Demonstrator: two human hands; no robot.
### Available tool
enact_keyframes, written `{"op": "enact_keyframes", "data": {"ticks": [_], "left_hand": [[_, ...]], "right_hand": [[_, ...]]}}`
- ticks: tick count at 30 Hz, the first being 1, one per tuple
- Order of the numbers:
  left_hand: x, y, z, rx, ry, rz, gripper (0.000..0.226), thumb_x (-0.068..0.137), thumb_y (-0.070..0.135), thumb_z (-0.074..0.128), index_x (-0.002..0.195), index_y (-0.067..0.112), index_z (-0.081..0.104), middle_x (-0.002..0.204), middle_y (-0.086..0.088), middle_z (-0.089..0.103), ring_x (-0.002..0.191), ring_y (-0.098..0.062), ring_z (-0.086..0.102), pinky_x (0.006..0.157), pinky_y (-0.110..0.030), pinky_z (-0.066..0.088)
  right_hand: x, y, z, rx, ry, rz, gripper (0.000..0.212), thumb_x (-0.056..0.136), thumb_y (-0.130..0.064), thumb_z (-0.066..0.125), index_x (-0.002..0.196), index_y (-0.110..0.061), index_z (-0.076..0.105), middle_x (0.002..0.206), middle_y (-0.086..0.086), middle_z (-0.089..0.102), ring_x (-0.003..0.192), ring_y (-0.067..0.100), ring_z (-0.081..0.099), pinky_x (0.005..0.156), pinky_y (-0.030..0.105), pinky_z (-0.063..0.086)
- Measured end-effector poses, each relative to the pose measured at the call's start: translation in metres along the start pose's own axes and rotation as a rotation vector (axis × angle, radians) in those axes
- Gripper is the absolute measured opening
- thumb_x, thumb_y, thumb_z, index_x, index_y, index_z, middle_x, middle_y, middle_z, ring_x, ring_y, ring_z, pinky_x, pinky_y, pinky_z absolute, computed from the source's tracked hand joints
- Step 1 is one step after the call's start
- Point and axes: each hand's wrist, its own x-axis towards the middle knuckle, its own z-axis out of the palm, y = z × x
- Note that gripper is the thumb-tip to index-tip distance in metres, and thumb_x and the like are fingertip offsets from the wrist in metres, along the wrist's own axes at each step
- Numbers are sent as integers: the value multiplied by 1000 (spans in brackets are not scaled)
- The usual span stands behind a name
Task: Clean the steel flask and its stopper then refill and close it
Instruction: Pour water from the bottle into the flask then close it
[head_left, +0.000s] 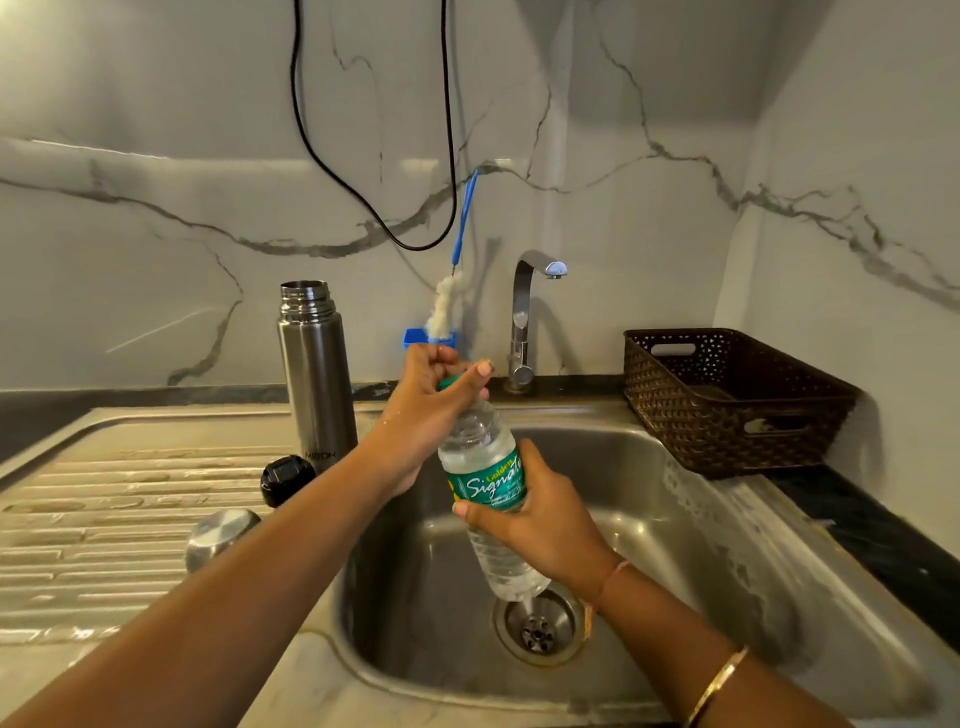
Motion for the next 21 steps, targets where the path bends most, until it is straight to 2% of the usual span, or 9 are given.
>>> {"op": "enact_keyframes", "data": {"ticks": [3, 6, 9, 13, 16, 18, 21], "left_hand": [[-1, 2, -1, -60, -162, -44, 21, 97, 16, 45, 116, 23, 52, 122, 6, 59, 113, -10, 57, 95, -28, 47], [-2, 4, -8, -148, -280, -59, 30, 97, 6, 39, 117, 16, 58, 124, 1, 63, 117, -8, 57, 97, -26, 47], [-1, 2, -8, -154, -186, -39, 26, 91, 3, 50, 112, 12, 63, 111, -1, 69, 107, -10, 63, 93, -25, 51], [-2, -3, -10, -248, 53, -63, 26, 77, 9, 67, 102, 12, 65, 93, -2, 70, 90, -12, 66, 79, -25, 55], [-3, -3, -21, -294, 200, -19, 33, 67, 16, 74, 99, 13, 64, 92, -4, 70, 93, -15, 67, 78, -23, 53], [-8, -1, -32, -128, 220, 30, 38, 66, 13, 77, 100, 17, 60, 94, -5, 70, 92, -15, 67, 76, -21, 52], [-28, -2, -54, 367, 84, 69, 33, 72, 1, 77, 94, 21, 62, 90, -2, 70, 81, -12, 65, 73, -23, 51]], "right_hand": [[0, 2, 1, 24, 3, 26, 56, 64, -40, 83, 110, -28, 52, 100, -11, 68, 90, 1, 64, 83, 25, 54], [1, 3, 0, 69, 21, 38, 56, 65, -36, 83, 112, -29, 53, 100, -11, 68, 90, 0, 64, 84, 25, 53], [2, 3, 0, 66, 21, 42, 56, 65, -37, 83, 111, -29, 53, 100, -11, 68, 90, 0, 64, 84, 25, 53], [1, 4, 1, 2, -3, 43, 54, 63, -43, 83, 106, -29, 53, 98, -12, 67, 88, 1, 64, 81, 25, 54], [1, 7, 0, -23, -1, 47, 55, 63, -43, 83, 106, -27, 53, 98, -11, 68, 87, 1, 64, 81, 27, 54], [0, 10, -1, -31, 5, 65, 54, 64, -41, 83, 107, -25, 54, 98, -10, 68, 87, 2, 64, 82, 27, 54], [1, 9, -3, -24, 11, 103, 53, 65, -38, 83, 107, -24, 54, 95, -10, 68, 85, 2, 64, 79, 25, 53]]}}
